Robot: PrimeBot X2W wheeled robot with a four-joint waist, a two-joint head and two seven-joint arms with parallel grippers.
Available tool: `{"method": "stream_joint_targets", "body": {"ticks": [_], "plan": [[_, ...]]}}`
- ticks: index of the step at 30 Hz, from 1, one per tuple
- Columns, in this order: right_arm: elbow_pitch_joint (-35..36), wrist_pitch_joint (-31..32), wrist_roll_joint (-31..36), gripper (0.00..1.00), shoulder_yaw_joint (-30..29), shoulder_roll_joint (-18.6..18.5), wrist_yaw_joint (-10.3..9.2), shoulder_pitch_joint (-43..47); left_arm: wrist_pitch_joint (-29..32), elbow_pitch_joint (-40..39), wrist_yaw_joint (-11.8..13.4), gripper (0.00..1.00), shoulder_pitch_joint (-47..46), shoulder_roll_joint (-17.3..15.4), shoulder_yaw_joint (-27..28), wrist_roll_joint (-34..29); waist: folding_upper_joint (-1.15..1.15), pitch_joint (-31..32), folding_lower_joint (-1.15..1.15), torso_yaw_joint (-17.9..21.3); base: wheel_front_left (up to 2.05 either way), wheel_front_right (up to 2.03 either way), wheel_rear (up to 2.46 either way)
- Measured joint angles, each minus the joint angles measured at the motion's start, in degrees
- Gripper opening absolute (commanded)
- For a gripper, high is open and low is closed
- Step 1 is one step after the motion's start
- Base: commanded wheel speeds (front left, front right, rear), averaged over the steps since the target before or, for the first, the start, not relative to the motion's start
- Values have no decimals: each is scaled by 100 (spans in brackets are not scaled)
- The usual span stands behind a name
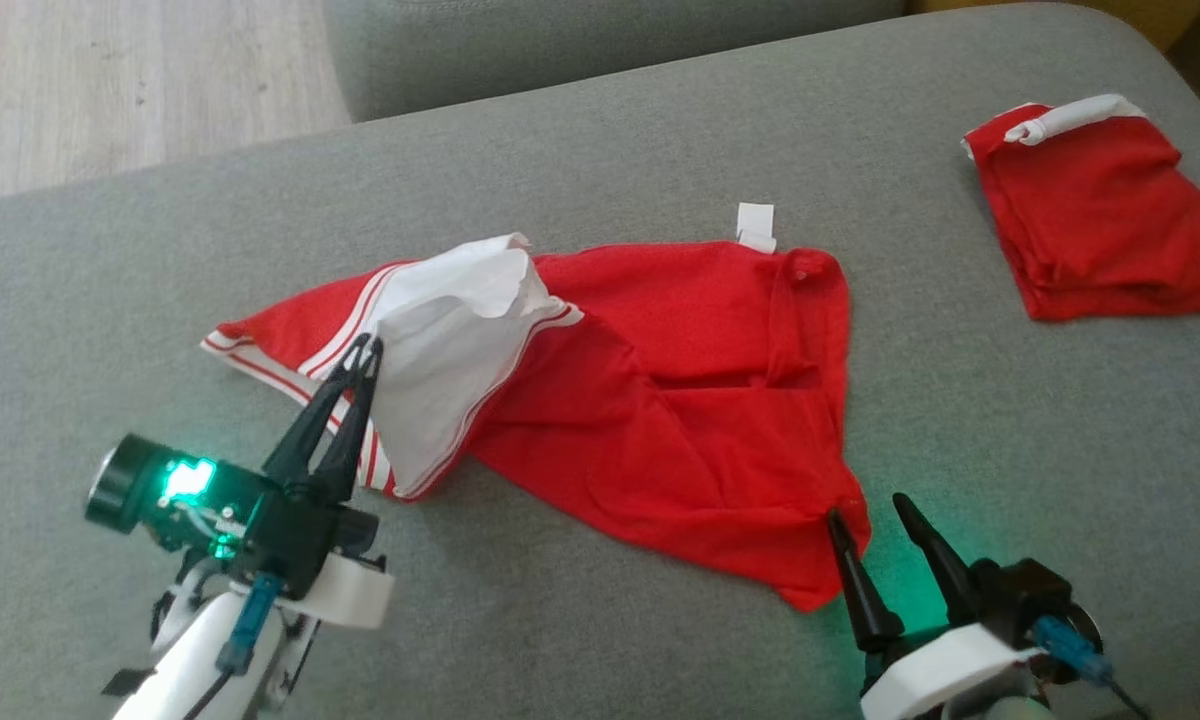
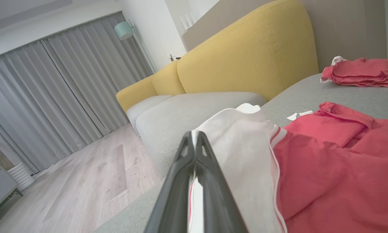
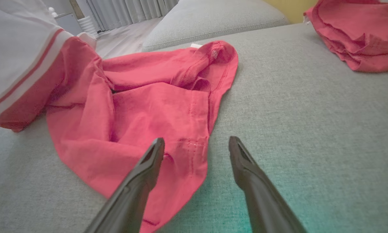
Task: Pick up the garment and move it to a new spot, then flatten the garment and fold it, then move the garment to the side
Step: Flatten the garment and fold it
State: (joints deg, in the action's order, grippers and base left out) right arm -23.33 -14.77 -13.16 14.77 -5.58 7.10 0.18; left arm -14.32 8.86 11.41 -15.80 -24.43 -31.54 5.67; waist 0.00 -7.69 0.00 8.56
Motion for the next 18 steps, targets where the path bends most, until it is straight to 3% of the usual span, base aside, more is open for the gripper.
{"method": "stream_joint_targets", "body": {"ticks": [1, 4, 6, 10, 13, 18], "plan": [[-108, 0, -16, 96, -20, 1, 0, -43, 13, -33, 21, 0, 8, -22, 8, 8, 0, 1, 0, -11, 0, 0, 0], [-356, 0, -64, 72, -43, 2, 0, -127, 24, -162, 55, 0, 28, -52, 31, 58, 0, -1, 0, -46, 0, 0, 0], [-477, 0, -116, 64, -37, 3, 0, -160, 69, -203, 75, 0, 51, -57, 35, 65, 0, -4, 0, -65, 0, 0, 0], [-639, 0, -257, 63, 53, -1, 0, -260, 71, -243, 78, 0, 75, -91, 43, 122, 0, -14, 0, -85, 0, 0, 0], [-660, 0, -267, 49, 90, -35, 0, -364, 73, -266, 104, 0, 77, -112, 44, 145, 0, -9, 0, -91, 0, 0, 0], [-766, 0, -403, 42, 180, -56, 0, -446, 116, -279, 120, 0, 88, -143, 45, 151, 0, 2, 0, -112, 0, 0, 0]]}}
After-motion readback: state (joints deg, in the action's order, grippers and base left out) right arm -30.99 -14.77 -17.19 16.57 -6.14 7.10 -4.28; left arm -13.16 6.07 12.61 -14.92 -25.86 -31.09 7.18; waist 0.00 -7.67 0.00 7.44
